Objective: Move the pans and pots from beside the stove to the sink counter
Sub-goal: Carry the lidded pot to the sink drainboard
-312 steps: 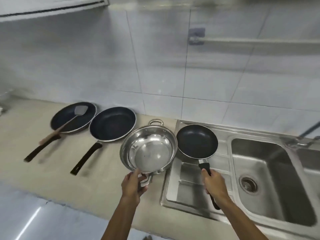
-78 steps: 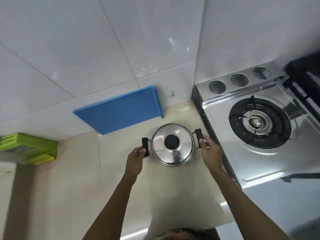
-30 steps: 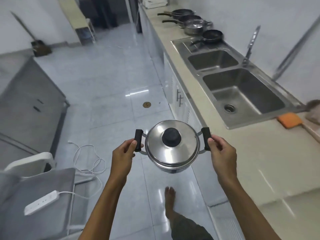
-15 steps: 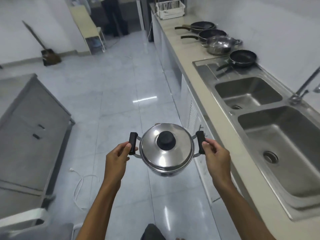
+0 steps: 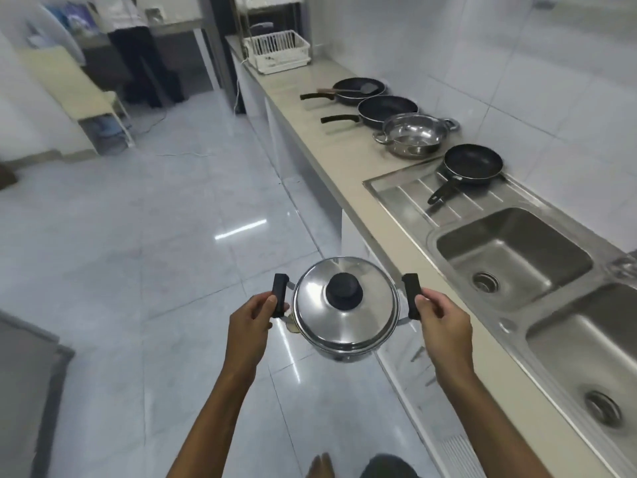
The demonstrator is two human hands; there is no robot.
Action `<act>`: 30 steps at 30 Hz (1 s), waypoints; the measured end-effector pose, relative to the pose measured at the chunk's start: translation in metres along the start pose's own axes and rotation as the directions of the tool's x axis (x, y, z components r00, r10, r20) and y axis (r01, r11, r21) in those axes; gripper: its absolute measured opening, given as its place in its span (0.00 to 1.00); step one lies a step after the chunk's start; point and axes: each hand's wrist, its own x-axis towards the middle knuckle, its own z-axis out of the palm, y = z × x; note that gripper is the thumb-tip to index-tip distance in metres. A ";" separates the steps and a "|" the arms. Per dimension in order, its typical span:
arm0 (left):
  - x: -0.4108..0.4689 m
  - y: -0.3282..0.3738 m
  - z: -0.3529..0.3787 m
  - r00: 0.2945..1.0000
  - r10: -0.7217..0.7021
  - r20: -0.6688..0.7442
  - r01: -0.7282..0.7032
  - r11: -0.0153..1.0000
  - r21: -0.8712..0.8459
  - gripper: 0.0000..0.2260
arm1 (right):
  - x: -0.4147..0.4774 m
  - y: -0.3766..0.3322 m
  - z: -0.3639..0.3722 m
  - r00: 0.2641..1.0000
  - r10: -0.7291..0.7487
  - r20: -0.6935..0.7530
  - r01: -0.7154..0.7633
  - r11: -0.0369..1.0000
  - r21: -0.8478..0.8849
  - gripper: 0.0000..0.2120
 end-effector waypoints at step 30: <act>0.614 0.135 0.362 0.585 0.033 0.810 -0.385 0.891 0.242 0.12 | 0.442 -0.028 0.140 0.674 0.232 -0.702 -0.359 0.932 -0.037 0.13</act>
